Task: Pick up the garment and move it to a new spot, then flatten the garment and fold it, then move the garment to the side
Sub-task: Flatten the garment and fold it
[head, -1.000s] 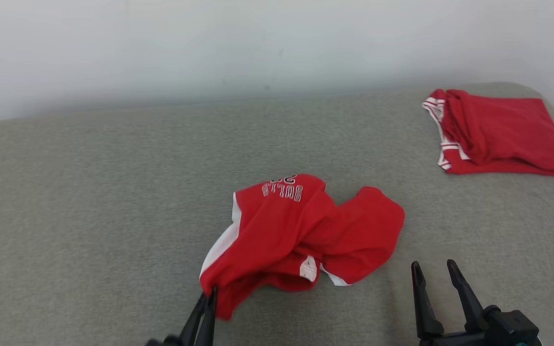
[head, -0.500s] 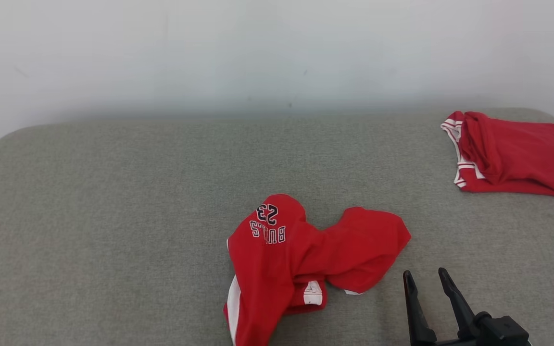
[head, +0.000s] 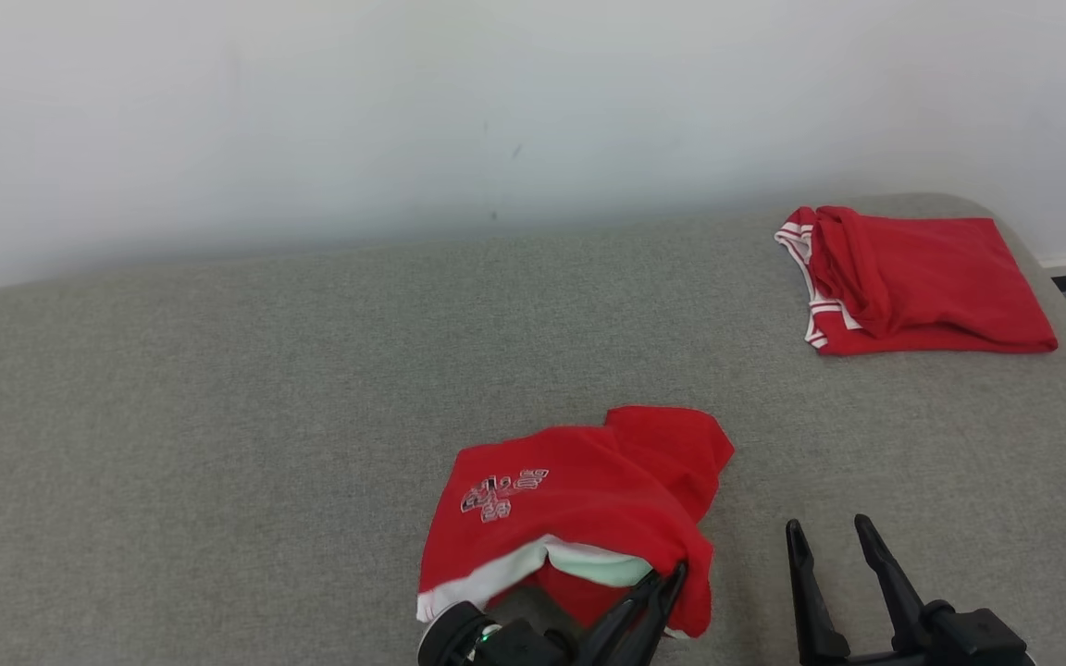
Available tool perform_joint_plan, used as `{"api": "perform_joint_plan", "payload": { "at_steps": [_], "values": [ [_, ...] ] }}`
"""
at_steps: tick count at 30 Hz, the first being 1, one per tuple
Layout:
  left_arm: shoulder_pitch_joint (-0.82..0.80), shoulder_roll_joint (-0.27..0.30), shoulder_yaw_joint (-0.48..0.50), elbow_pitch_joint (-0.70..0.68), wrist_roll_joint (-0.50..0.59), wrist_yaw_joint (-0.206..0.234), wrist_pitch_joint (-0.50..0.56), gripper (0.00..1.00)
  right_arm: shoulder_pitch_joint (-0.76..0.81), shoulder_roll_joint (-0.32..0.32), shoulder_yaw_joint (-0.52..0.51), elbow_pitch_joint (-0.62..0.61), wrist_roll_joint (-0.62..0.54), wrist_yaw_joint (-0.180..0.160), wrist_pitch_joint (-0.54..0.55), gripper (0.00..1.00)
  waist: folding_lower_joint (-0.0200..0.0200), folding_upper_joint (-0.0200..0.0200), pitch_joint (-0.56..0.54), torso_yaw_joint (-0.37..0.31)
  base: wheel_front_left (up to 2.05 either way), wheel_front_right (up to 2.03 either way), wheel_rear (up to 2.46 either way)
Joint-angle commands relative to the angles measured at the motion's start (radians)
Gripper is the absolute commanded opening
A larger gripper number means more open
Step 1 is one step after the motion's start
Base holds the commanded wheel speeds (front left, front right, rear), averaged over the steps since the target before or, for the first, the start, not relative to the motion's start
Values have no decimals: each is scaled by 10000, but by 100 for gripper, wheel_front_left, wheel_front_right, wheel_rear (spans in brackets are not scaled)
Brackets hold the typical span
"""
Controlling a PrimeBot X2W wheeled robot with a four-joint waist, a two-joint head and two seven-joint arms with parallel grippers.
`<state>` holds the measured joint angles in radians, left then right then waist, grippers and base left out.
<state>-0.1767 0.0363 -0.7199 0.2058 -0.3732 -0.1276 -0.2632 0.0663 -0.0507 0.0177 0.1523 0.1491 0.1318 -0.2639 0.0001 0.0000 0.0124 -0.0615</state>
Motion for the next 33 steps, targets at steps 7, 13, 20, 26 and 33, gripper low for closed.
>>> {"api": "perform_joint_plan", "payload": {
  "at_steps": [7, 13, 20, 26, 33],
  "values": [
    [-1381, 161, -452, 53, -508, 620, -23, 27, -148, 8, 1, -32, -54, -27, 0, 100, -1, 0, 192, -723, 0, 0, 0],
    [-1561, 144, -351, 611, -174, 906, -25, 100, 50, 9, -176, -20, 54, -27, 0, 100, -1, 0, 279, -958, 0, 0, 0],
    [-1314, 146, -298, 865, 68, 963, -25, 100, 53, 11, -157, -24, 71, -27, 0, 100, -1, 0, 163, -694, 0, 0, 0],
    [-1228, 147, -182, 900, 77, 984, -23, 100, 39, 11, -118, -35, 33, -27, 0, 100, -1, 0, 44, -451, 0, 0, 0],
    [-1083, 145, -80, 936, 40, 996, -25, 100, 158, 11, -111, 28, 30, -27, 0, 100, -1, 0, -60, -297, 0, 0, 0]
  ]
}}
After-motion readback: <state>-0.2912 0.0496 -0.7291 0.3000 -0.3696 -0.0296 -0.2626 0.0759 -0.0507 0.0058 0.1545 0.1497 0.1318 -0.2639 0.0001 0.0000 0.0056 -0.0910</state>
